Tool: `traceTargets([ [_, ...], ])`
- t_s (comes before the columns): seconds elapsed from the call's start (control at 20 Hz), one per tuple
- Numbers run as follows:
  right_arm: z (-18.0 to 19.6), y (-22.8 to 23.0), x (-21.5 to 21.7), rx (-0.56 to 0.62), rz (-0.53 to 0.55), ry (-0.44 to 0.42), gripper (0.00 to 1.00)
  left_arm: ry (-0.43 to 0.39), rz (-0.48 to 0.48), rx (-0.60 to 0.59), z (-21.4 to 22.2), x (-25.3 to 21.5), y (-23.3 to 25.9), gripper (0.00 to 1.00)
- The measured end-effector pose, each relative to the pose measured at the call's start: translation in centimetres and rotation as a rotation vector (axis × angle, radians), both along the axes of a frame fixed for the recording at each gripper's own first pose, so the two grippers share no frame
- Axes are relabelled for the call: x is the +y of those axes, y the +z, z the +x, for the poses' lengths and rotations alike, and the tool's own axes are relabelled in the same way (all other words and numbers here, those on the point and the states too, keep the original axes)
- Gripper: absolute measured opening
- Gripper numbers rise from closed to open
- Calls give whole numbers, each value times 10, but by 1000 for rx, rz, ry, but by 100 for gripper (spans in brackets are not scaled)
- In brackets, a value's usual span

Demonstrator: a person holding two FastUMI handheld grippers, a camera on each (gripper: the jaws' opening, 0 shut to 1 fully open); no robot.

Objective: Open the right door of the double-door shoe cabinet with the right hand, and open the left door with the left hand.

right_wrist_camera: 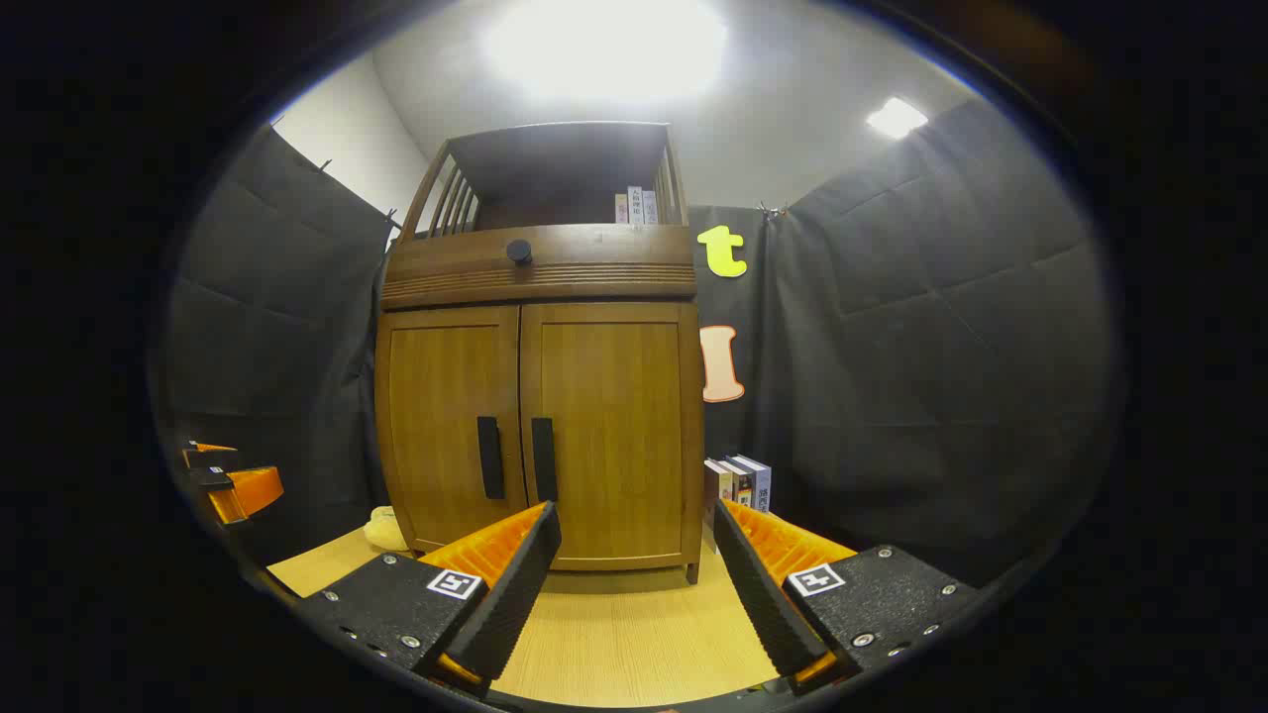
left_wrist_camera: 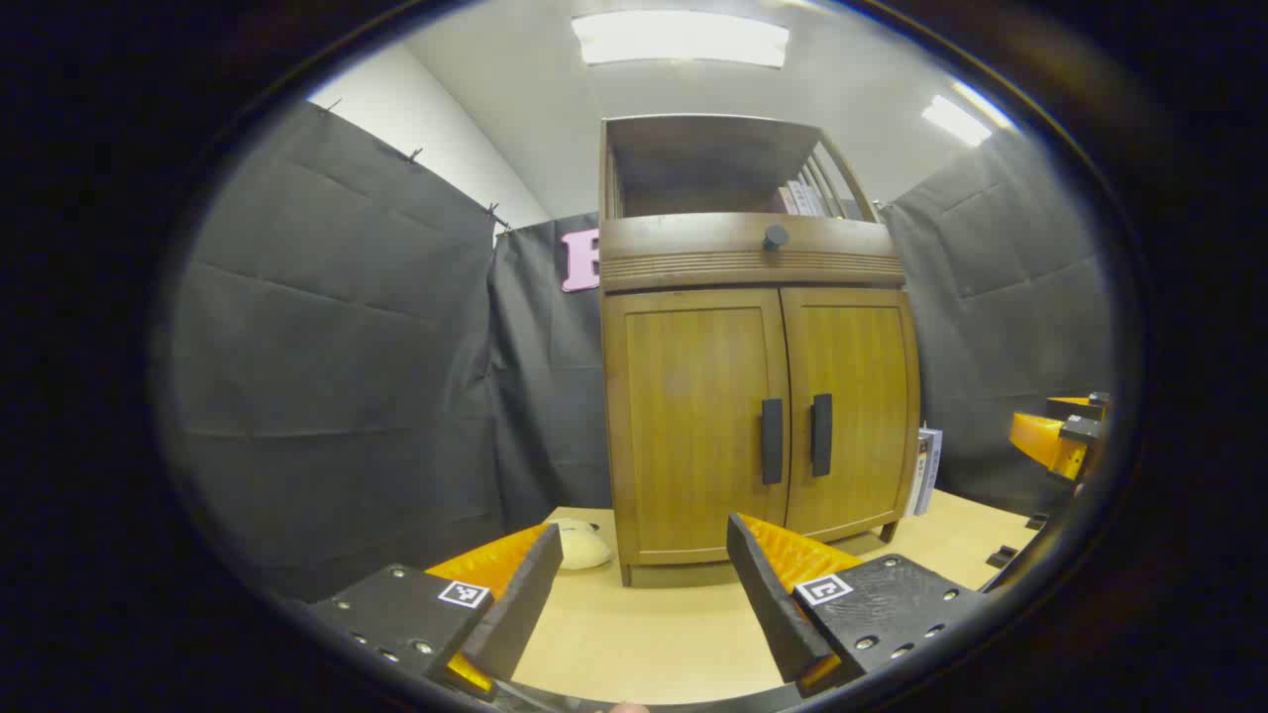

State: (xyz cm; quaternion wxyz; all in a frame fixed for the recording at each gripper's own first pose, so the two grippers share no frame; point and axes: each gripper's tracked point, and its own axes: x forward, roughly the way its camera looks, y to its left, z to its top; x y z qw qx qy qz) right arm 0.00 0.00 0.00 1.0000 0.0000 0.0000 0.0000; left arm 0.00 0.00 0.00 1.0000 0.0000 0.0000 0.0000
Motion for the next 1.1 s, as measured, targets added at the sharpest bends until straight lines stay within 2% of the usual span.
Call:
traceTargets([
  [0.2, 0, -3, 1, 2, 7, 9, 96, 18, -2, -24, 0, 4, 6, 96],
  [0.3, 0, -5, 0, 8, 9, 11, 96, 20, -5, -27, 0, 3, 7, 96],
  [0.35, 1, -7, 0, 11, 9, 13, 96, 21, -4, -31, -2, 4, 7, 100],
  [0.4, 3, -7, -1, 11, 9, 11, 96, 22, -3, -35, -2, 3, 7, 96],
  [0.45, 3, -7, -1, 9, 11, 8, 96, 20, 0, -34, -2, 2, 6, 96],
  [0.65, 5, -10, -3, 17, 21, 4, 96, 18, 14, -38, 0, 0, 8, 96],
  [0.7, 7, -11, -4, 21, 24, 4, 96, 16, 15, -41, 2, -2, 9, 100],
  [0.85, 10, -14, -8, 21, 44, 3, 96, 13, 22, -45, 3, -3, 9, 100],
  [0.9, 11, -14, -9, 21, 45, 5, 96, 13, 24, -45, 3, -4, 8, 96],
  [1.0, 15, -15, -8, 26, 52, 12, 96, 12, 20, -46, 2, -4, 9, 96],
  [1.05, 19, -14, -10, 28, 61, 17, 96, 13, 18, -46, 2, -3, 10, 100],
  [1.1, 25, -12, -9, 26, 68, 22, 96, 14, 18, -47, 2, -3, 10, 100],
])
